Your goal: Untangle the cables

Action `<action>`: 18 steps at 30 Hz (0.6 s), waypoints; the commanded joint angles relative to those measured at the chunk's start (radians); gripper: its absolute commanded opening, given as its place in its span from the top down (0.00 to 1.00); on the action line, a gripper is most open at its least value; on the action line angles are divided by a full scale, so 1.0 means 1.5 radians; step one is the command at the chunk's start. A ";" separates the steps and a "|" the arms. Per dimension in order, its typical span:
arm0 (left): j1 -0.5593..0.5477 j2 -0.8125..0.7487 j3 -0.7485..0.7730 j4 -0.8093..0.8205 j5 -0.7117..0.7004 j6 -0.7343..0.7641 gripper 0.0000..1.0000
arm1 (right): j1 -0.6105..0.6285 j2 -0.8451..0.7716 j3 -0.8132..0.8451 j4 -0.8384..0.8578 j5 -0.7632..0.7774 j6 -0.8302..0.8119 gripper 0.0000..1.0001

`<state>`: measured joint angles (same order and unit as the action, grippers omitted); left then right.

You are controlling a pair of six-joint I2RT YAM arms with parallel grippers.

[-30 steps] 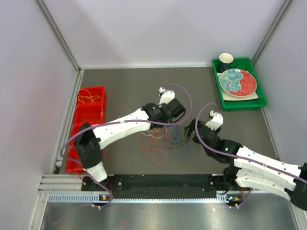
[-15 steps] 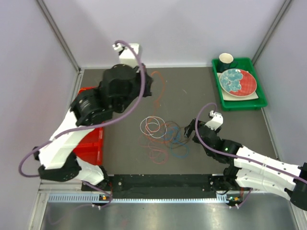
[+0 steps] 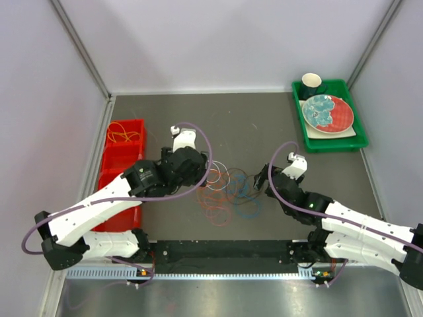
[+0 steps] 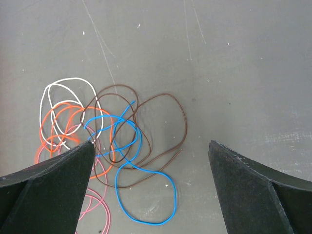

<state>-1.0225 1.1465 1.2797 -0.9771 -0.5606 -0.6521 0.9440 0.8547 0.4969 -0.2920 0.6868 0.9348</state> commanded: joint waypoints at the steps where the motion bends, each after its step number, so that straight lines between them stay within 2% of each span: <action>1: -0.001 -0.043 -0.047 0.046 0.002 -0.050 0.11 | -0.001 0.006 0.024 0.020 0.000 -0.006 0.01; 9: 0.004 0.063 -0.101 0.171 0.005 -0.028 0.13 | -0.002 -0.001 0.021 0.014 -0.001 -0.003 0.01; 13: 0.014 0.169 -0.078 0.158 -0.031 -0.049 0.14 | -0.002 -0.002 0.020 0.014 -0.001 -0.006 0.01; 18: 0.050 0.233 -0.114 0.207 -0.001 -0.033 0.18 | -0.002 -0.008 0.017 0.013 -0.002 -0.006 0.01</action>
<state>-0.9882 1.4635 1.1408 -0.7570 -0.5648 -0.7074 0.9440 0.8608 0.4973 -0.2932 0.6842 0.9348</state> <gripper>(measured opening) 0.838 0.988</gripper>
